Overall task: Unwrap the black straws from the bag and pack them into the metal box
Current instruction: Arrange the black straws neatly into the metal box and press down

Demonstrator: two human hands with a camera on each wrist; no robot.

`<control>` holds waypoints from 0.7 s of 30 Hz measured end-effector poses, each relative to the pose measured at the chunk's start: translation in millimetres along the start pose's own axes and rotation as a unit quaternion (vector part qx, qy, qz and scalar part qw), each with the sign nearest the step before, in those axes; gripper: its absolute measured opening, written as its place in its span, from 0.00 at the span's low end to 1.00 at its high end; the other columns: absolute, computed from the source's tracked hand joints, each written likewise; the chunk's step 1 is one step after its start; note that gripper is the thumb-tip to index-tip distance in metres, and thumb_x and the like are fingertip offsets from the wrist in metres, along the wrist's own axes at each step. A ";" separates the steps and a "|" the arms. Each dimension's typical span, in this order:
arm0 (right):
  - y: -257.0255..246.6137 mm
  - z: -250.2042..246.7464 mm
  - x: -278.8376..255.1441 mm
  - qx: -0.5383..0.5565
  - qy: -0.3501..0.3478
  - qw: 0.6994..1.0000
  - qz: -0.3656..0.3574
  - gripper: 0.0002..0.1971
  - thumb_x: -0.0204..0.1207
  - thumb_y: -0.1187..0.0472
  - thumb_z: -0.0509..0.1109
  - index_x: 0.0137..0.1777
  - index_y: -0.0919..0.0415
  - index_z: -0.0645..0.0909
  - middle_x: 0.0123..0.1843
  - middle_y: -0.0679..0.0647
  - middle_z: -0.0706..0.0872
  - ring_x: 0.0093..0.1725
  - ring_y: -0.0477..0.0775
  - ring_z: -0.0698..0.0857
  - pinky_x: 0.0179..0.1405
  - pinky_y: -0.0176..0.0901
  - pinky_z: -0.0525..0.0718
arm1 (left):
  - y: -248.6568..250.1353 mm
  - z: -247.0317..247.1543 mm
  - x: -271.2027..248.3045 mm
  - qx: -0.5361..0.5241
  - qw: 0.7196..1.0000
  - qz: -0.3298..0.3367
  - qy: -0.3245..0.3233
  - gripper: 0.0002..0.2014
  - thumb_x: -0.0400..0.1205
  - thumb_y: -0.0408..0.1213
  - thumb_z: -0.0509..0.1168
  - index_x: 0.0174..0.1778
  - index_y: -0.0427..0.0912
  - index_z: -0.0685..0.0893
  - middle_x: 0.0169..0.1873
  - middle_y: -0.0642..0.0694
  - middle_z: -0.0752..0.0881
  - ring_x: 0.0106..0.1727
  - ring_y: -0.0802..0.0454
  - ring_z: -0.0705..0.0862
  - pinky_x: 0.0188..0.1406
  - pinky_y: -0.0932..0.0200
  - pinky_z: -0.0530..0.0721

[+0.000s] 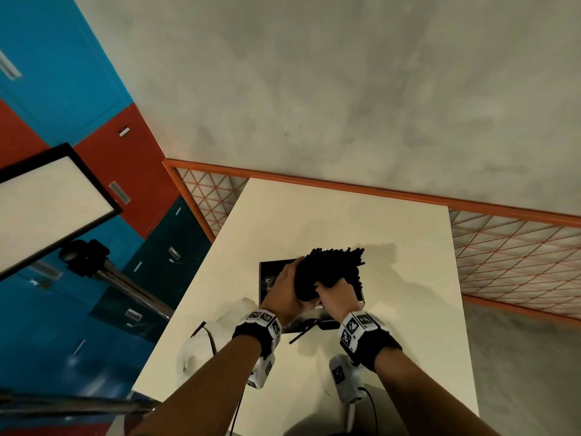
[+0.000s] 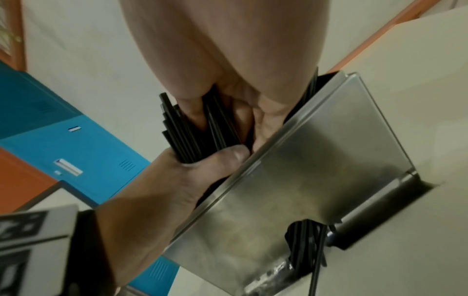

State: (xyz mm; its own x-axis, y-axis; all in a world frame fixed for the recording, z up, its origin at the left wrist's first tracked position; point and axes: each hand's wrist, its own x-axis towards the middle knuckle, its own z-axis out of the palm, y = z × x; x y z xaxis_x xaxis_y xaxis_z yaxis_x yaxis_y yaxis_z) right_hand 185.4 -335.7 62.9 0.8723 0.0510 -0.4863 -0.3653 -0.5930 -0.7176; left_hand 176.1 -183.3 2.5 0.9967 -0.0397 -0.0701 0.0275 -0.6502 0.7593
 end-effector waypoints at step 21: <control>3.4 -40.8 -20.9 -0.116 -0.004 0.974 -0.193 0.09 0.78 0.62 0.66 0.49 0.54 0.88 0.39 0.50 0.90 0.35 0.47 0.84 0.37 0.32 0.79 | 3.5 -0.2 -4.1 0.011 0.999 -0.007 0.045 0.41 0.74 0.36 0.75 0.80 0.64 0.65 0.72 0.56 0.79 0.69 0.55 0.82 0.68 0.51 0.83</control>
State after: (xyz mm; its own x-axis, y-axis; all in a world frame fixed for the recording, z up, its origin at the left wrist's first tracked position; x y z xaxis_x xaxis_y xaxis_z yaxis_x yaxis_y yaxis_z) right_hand 179.1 -371.6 91.0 0.9275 0.3118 -0.2060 0.0740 -0.6935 -0.7167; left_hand 172.1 -185.2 5.6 0.9991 0.0366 -0.0213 0.0403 -0.6668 0.7442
